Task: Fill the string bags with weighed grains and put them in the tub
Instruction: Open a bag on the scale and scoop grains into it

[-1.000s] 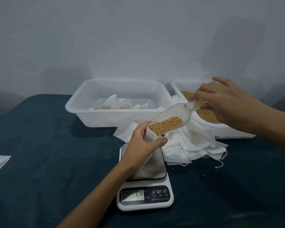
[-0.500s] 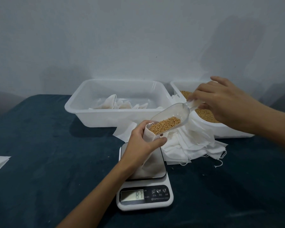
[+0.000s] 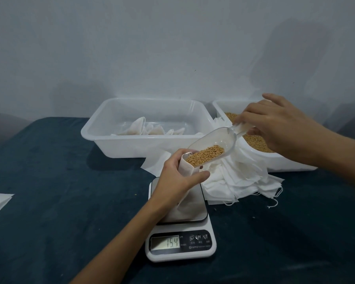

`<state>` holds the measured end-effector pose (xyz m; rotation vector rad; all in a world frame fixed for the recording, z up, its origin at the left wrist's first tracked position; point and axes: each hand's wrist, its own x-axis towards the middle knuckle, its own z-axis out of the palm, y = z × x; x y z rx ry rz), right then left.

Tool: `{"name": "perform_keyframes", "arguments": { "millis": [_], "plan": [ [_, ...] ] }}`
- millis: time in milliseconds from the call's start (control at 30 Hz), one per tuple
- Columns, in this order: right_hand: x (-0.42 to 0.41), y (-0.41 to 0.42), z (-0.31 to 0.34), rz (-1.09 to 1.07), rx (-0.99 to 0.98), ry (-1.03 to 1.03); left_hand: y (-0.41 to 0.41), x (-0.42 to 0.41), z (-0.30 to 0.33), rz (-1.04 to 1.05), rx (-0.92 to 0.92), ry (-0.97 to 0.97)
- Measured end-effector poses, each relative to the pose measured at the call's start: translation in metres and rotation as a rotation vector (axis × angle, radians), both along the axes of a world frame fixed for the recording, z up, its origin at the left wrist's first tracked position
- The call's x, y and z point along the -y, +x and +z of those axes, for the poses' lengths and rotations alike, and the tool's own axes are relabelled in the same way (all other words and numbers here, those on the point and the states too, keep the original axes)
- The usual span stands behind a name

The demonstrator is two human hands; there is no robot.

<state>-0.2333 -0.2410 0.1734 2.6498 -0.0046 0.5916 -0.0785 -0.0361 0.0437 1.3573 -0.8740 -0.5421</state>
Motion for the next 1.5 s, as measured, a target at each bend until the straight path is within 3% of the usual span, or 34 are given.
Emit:
{"name": "perform_keyframes", "arguments": {
  "millis": [1500],
  "plan": [
    [-0.0028,0.0020,0.0007,-0.001,0.030,-0.033,-0.0007,-0.0007,0.0023,0.051,-0.025,0.035]
  ]
}}
